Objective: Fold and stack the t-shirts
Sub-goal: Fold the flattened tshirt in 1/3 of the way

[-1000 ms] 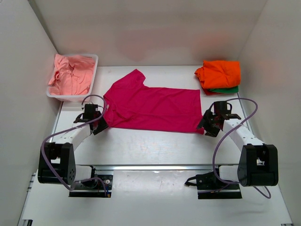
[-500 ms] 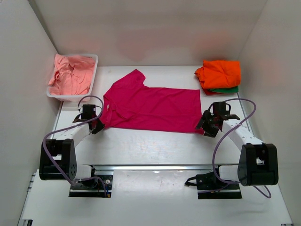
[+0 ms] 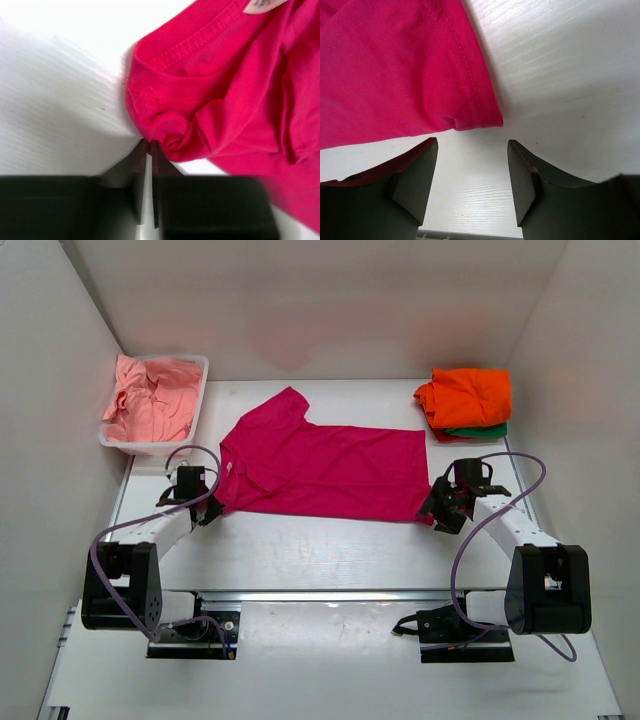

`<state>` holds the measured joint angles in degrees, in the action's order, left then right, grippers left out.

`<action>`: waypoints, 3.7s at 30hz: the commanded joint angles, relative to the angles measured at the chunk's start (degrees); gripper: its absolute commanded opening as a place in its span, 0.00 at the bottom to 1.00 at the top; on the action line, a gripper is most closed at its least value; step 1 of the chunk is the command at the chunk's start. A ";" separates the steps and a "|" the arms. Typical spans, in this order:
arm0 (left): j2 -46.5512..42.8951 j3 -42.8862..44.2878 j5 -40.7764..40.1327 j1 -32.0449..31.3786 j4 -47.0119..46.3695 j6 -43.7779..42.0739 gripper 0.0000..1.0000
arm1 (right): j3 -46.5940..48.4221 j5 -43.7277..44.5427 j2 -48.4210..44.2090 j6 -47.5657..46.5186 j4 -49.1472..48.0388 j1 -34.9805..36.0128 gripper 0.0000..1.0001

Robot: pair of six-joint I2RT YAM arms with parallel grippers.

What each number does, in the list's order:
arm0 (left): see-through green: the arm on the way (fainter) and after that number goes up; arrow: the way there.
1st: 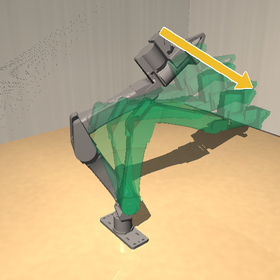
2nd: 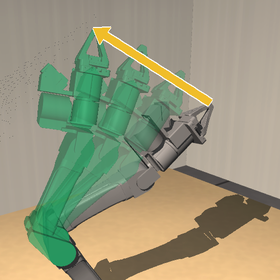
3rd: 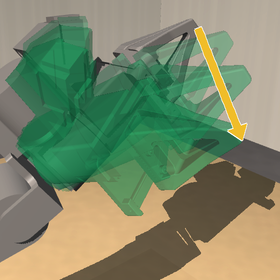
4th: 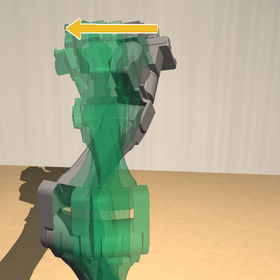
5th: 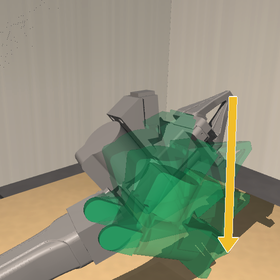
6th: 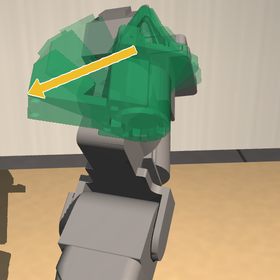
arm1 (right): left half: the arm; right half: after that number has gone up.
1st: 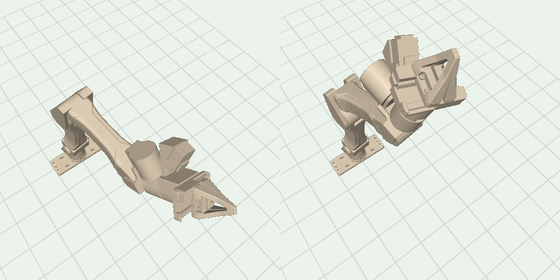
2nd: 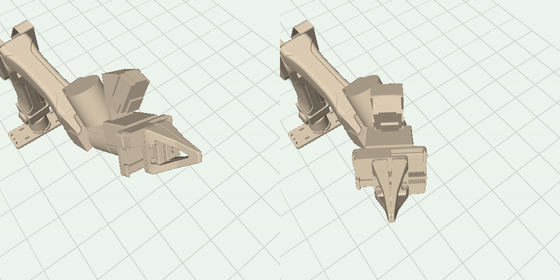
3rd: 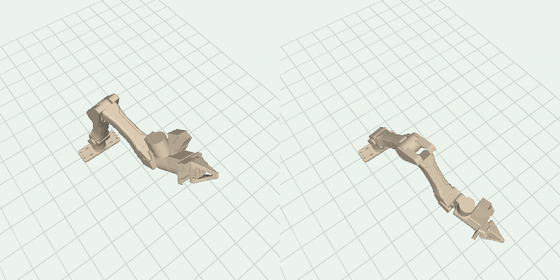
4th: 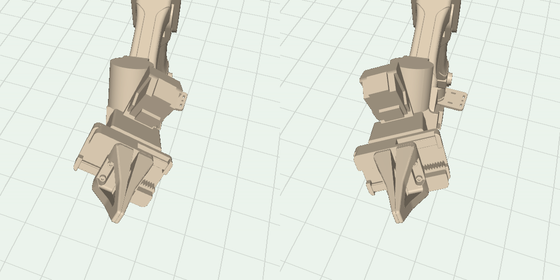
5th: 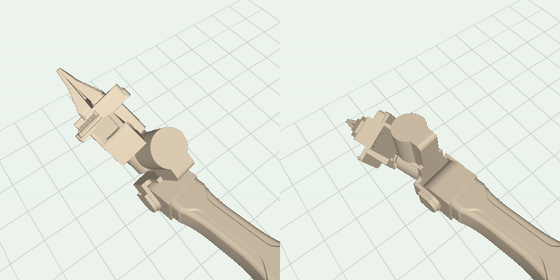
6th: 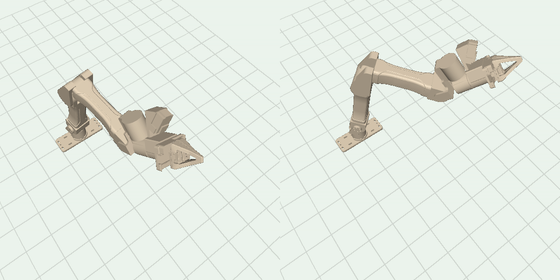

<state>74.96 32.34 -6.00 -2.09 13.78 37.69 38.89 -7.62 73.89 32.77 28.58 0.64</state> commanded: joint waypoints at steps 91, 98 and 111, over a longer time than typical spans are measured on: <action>-40.77 0.78 10.84 -7.84 39.05 2.57 0.57 | 12.25 10.96 10.14 -21.53 22.21 -9.26 0.16; -25.52 16.61 7.40 -4.25 27.30 -1.65 0.63 | 21.12 13.15 6.36 -19.60 24.16 -8.91 0.44; 34.60 66.76 8.73 -6.43 19.79 -12.90 0.62 | 25.44 0.94 12.32 -10.98 5.36 -1.00 0.37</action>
<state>101.71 89.12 3.46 -6.90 32.77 28.58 63.88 -4.43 83.92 19.11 39.99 -0.40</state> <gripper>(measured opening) 0.558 0.381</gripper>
